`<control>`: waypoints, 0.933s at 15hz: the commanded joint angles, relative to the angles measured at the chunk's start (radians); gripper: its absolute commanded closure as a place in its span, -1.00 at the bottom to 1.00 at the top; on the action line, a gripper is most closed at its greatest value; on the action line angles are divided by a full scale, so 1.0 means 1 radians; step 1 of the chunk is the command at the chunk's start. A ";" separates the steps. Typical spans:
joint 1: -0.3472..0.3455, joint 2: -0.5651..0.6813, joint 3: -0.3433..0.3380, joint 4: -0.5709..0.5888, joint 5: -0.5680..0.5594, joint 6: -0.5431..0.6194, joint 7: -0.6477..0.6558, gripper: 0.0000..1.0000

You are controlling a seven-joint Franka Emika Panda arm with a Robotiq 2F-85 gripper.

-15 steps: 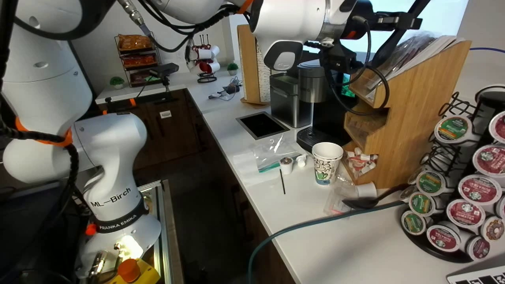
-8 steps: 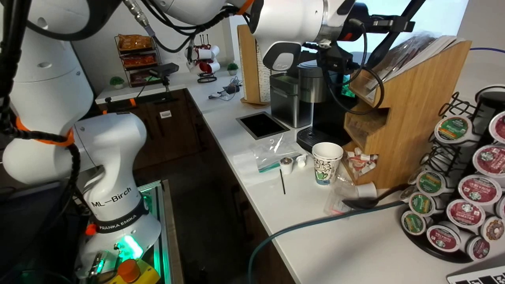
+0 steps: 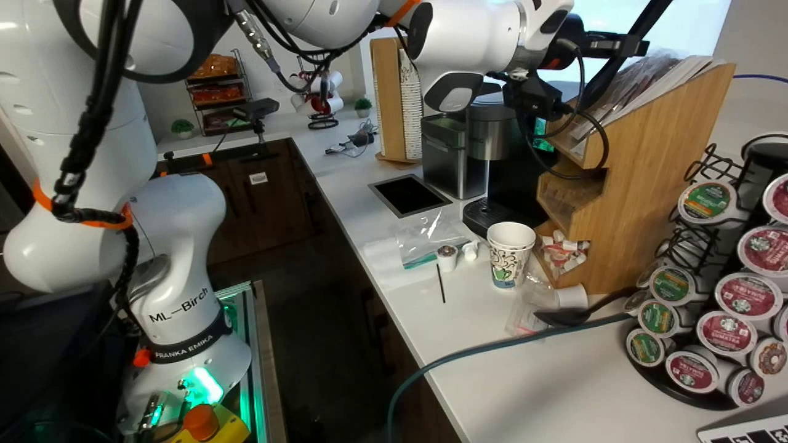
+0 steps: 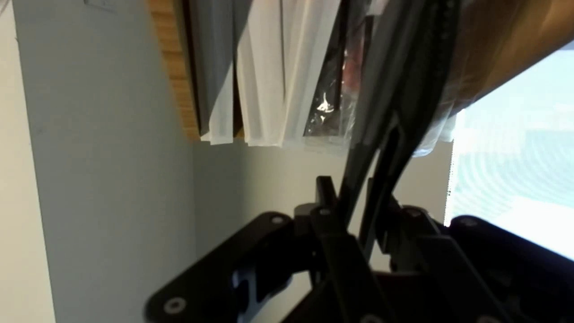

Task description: Place the stacked coffee cups on the left upright then put the black tongs on top of the wooden stand.

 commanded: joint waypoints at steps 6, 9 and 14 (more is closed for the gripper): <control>0.074 -0.049 -0.056 0.036 -0.004 0.023 -0.029 0.88; 0.093 -0.090 -0.063 0.035 -0.023 0.043 -0.029 0.88; 0.145 -0.095 -0.149 0.024 -0.099 0.043 0.051 0.88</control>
